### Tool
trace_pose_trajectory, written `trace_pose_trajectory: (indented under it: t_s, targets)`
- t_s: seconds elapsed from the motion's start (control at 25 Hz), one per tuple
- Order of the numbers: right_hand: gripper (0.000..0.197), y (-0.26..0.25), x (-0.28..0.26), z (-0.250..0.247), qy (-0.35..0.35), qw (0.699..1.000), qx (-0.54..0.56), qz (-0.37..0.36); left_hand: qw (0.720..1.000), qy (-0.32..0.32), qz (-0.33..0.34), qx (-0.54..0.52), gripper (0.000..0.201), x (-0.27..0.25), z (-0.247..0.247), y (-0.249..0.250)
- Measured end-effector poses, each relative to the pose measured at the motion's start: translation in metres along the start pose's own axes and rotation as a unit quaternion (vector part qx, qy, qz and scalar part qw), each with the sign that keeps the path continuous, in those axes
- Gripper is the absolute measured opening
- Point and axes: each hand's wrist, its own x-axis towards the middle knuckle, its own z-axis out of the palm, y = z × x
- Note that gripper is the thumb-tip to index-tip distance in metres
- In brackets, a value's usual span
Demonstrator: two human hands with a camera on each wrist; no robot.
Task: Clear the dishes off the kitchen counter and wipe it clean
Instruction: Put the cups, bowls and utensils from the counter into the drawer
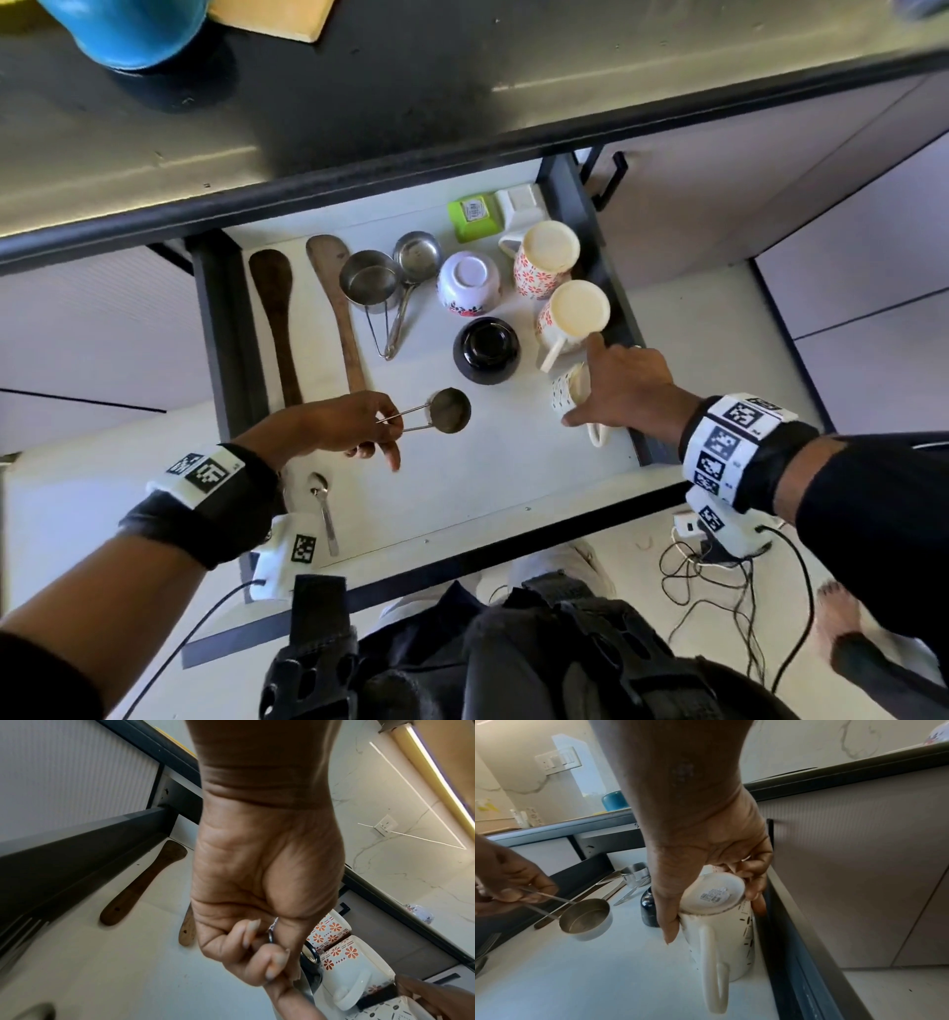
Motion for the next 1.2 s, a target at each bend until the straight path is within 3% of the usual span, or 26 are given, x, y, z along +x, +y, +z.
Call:
trace_pose_trajectory:
  t_s: [0.12,0.24,0.32,0.36,0.44,0.52,0.6,0.64,0.72,0.8,0.92,1.08,1.2]
  targets:
    - [0.095,0.002,0.003,-0.006,-0.003,1.0,0.019,0.017,1.0,-0.009,0.003,-0.002,0.019,0.0,0.002,-0.002]
    - [0.088,-0.008,-0.006,-0.027,0.004,0.997,-0.071,0.028,0.999,-0.021,0.02,-0.03,0.021,-0.007,0.0,-0.009]
    - [0.079,-0.024,-0.01,-0.043,0.037,0.997,-0.058,-0.033,0.997,-0.023,0.046,-0.066,0.018,-0.013,-0.002,-0.014]
    - [0.076,-0.035,-0.01,-0.048,0.033,0.996,0.023,-0.082,0.992,-0.026,0.062,-0.106,0.017,-0.017,-0.001,-0.017]
    - [0.088,-0.06,-0.004,-0.055,-0.035,0.955,0.239,-0.171,0.97,-0.04,0.087,-0.223,0.027,-0.024,-0.001,-0.026]
    - [0.093,-0.088,0.007,-0.048,-0.128,0.885,0.405,-0.188,0.952,-0.047,0.098,-0.285,0.04,-0.034,-0.002,-0.038]
    - [0.065,-0.111,0.02,-0.033,-0.172,0.817,0.534,-0.138,0.951,-0.043,0.108,-0.286,0.033,-0.042,-0.001,-0.048]
    - [0.048,-0.122,0.025,-0.028,-0.176,0.798,0.565,-0.116,0.951,-0.034,0.107,-0.289,0.032,-0.048,0.001,-0.054]
    - [0.028,-0.142,0.033,-0.019,-0.184,0.799,0.564,-0.096,0.951,-0.015,0.095,-0.294,0.046,-0.059,0.005,-0.066]
    - [0.023,-0.163,0.037,-0.014,-0.212,0.803,0.544,-0.12,0.963,0.007,0.082,-0.258,0.046,-0.071,0.013,-0.077]
    - [0.019,-0.19,0.046,-0.014,-0.19,0.842,0.46,-0.207,0.987,0.079,0.04,-0.136,0.04,-0.082,0.028,-0.093]
    - [0.012,-0.223,0.063,-0.01,-0.118,0.892,0.303,-0.315,0.983,0.175,-0.009,-0.055,0.066,-0.097,0.047,-0.119]
    - [0.009,-0.244,0.064,0.009,-0.119,0.9,0.211,-0.362,0.98,0.182,-0.063,0.056,0.081,-0.1,0.067,-0.132]
